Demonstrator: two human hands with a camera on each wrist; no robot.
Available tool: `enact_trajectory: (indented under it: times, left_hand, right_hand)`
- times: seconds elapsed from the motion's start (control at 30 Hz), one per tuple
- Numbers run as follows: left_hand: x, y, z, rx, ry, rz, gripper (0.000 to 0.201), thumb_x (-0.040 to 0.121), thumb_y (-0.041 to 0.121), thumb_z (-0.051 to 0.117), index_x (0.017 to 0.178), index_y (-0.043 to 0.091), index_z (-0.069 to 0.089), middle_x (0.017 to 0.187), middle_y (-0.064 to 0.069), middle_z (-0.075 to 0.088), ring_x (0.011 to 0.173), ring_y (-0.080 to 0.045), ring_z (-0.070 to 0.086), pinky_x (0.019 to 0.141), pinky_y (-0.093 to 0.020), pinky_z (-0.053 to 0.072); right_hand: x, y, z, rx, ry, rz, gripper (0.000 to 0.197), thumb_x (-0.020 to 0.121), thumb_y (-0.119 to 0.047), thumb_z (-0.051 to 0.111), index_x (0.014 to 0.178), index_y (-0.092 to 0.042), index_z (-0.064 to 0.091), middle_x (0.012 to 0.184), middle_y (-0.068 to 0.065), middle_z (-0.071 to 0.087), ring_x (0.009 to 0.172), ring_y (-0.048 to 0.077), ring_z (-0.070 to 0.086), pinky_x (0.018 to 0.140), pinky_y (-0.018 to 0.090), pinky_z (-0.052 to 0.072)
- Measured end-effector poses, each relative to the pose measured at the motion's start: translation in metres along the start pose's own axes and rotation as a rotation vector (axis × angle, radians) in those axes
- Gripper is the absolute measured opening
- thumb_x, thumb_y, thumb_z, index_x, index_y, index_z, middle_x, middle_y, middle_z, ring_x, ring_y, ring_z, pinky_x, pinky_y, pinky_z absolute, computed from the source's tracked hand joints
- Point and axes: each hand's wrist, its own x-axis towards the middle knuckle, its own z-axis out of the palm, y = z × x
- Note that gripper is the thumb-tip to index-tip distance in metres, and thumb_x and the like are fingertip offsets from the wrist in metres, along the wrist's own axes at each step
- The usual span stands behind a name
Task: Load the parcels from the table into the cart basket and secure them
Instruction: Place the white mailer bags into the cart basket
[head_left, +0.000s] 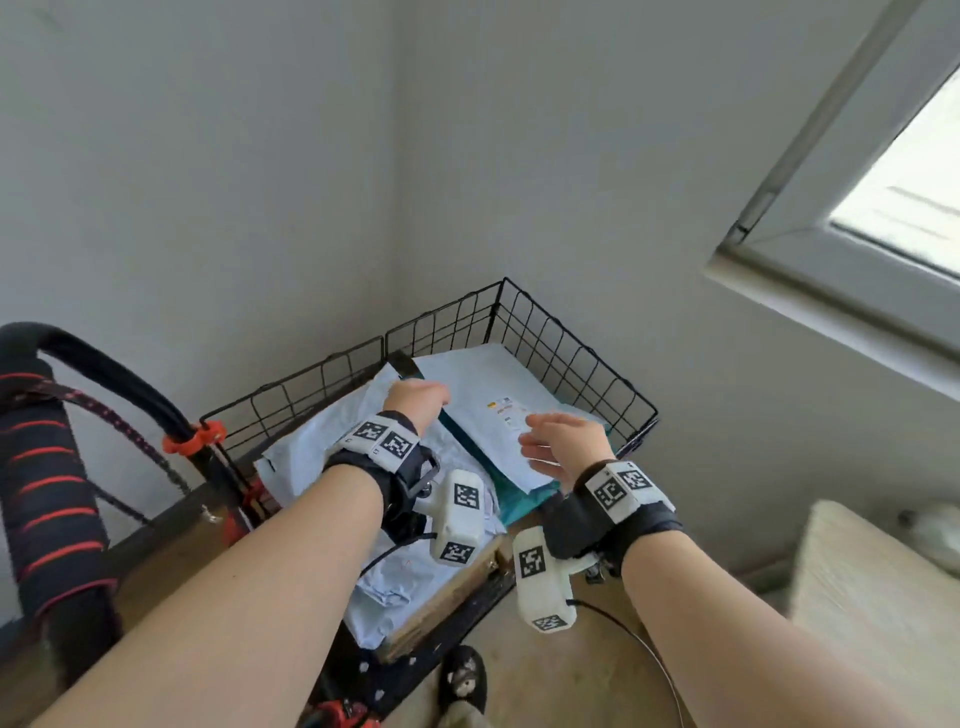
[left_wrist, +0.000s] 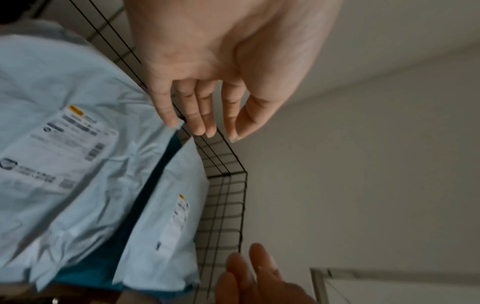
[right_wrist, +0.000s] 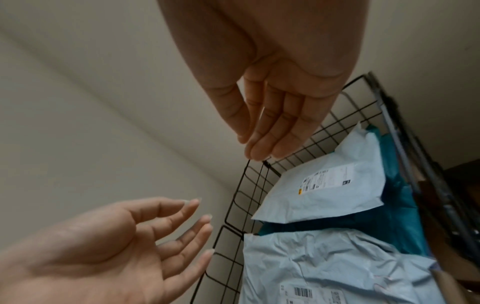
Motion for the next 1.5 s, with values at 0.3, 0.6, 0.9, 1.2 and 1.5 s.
enact_trajectory:
  times: [0.3, 0.6, 0.9, 1.2, 1.5]
  left_hand:
    - [-0.105, 0.009, 0.065, -0.069, -0.298, 0.144, 0.016, 0.091, 0.009, 0.051, 0.096, 0.015, 0.065, 0.088, -0.005, 0.056, 0.089, -0.018, 0.051, 0.071, -0.028, 0.04]
    - [-0.176, -0.01, 0.136, -0.035, -0.503, 0.159, 0.021, 0.087, 0.004, 0.054, 0.079, 0.02, 0.064, 0.095, -0.004, 0.062, 0.091, -0.017, 0.057, 0.086, -0.033, 0.044]
    - [-0.269, -0.03, 0.223, 0.075, -0.66, 0.192, 0.021, 0.088, 0.002, 0.054, 0.082, 0.02, 0.062, 0.087, 0.002, 0.062, 0.081, -0.01, 0.057, 0.089, -0.033, 0.042]
    - [-0.402, -0.076, 0.326, 0.199, -0.751, 0.292, 0.021, 0.09, 0.003, 0.052, 0.082, 0.02, 0.061, 0.084, 0.003, 0.062, 0.085, -0.013, 0.057, 0.071, -0.027, 0.042]
    - [-0.528, -0.134, 0.434, 0.251, -0.81, 0.318, 0.019, 0.088, 0.005, 0.055, 0.08, 0.021, 0.063, 0.081, 0.004, 0.063, 0.077, -0.01, 0.058, 0.079, -0.03, 0.042]
  right_hand:
    - [-0.101, 0.036, -0.082, 0.215, 0.288, -0.062, 0.023, 0.09, 0.008, 0.044, 0.082, -0.004, 0.062, 0.066, 0.013, 0.06, 0.032, 0.007, 0.05, 0.04, 0.016, 0.046]
    - [-0.17, 0.086, -0.163, 0.269, 0.486, -0.025, 0.028, 0.09, 0.006, 0.042, 0.076, -0.011, 0.06, 0.068, 0.011, 0.06, 0.05, 0.013, 0.054, 0.055, 0.022, 0.05]
    - [-0.255, 0.151, -0.257, 0.313, 0.624, -0.02, 0.028, 0.089, 0.006, 0.042, 0.075, -0.01, 0.059, 0.068, 0.008, 0.06, 0.058, 0.015, 0.055, 0.061, 0.025, 0.047]
    - [-0.353, 0.244, -0.38, 0.374, 0.76, -0.047, 0.025, 0.088, 0.004, 0.045, 0.077, -0.011, 0.062, 0.067, 0.006, 0.062, 0.057, 0.015, 0.057, 0.06, 0.025, 0.049]
    - [-0.452, 0.33, -0.508, 0.41, 0.841, -0.036, 0.025, 0.089, 0.003, 0.044, 0.075, -0.012, 0.058, 0.067, 0.006, 0.06, 0.053, 0.013, 0.054, 0.058, 0.024, 0.047]
